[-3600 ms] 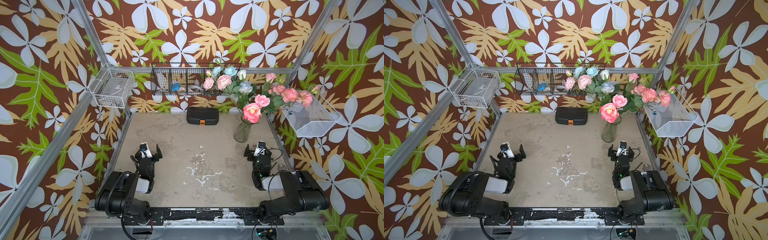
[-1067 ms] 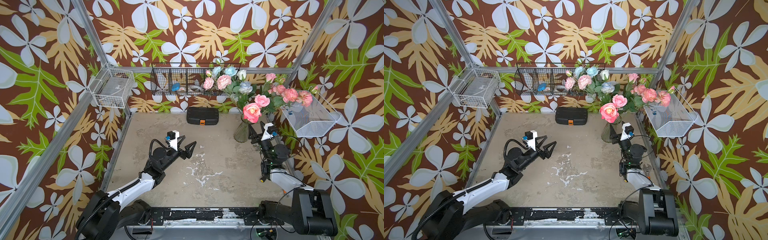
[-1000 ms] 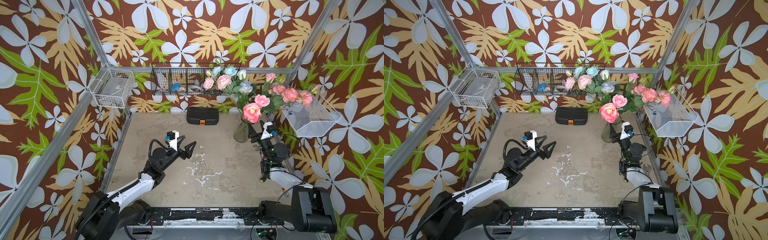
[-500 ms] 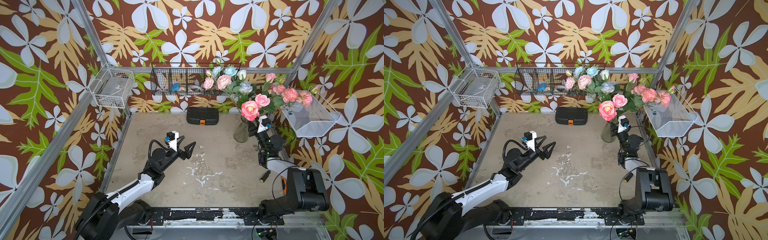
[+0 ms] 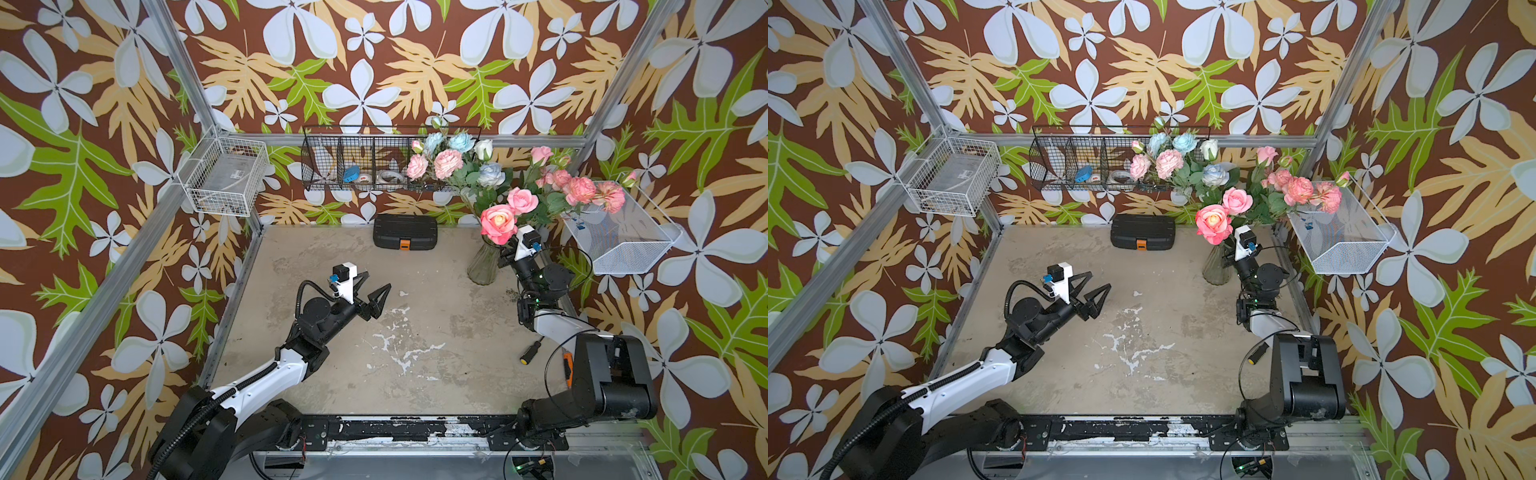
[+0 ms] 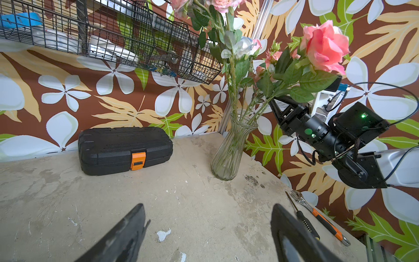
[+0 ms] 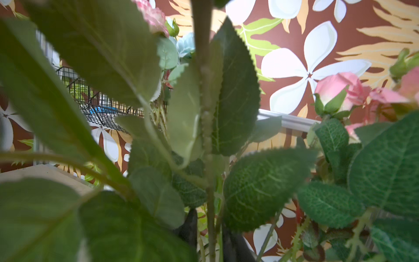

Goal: Pick out pink flowers from the vase
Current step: Pick up the flower from the vase, then place the flower at the center of the board.

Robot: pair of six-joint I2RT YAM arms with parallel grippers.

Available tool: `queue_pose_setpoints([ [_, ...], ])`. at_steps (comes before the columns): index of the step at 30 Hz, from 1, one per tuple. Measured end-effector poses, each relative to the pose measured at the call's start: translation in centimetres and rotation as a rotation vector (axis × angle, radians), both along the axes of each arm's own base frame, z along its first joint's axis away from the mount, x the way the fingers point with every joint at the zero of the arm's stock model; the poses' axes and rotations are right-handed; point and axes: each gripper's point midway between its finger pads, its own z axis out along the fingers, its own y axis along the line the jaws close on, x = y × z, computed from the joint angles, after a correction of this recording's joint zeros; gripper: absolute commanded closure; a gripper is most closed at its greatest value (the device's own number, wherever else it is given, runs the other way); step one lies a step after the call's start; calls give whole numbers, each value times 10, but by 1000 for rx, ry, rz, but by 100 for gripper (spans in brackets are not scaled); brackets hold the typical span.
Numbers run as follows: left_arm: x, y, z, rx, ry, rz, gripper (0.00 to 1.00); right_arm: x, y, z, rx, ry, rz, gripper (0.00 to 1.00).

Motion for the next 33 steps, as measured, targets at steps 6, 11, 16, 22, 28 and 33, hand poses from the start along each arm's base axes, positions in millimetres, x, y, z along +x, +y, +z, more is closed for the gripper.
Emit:
queue_pose_setpoints([
  [6, 3, 0, 2, -1, -2, 7, 13, -1, 0, 1, -33, 1, -11, 91],
  [11, 3, 0, 8, -8, -13, 7, 13, -2, 0, 7, -44, -5, -14, 97],
  [16, 1, 1, 12, -15, -24, 11, 13, -6, 1, 31, -61, -39, -21, 100],
  [22, -1, 3, 29, -32, -51, 13, 13, -17, 2, 72, -83, -81, -28, 100],
  [28, -19, 13, 73, -86, -142, 7, 13, -43, 8, 141, -138, -131, -19, 100],
  [33, -32, 20, 92, -112, -184, 6, 13, -65, 10, 182, -158, -142, -24, 100],
])
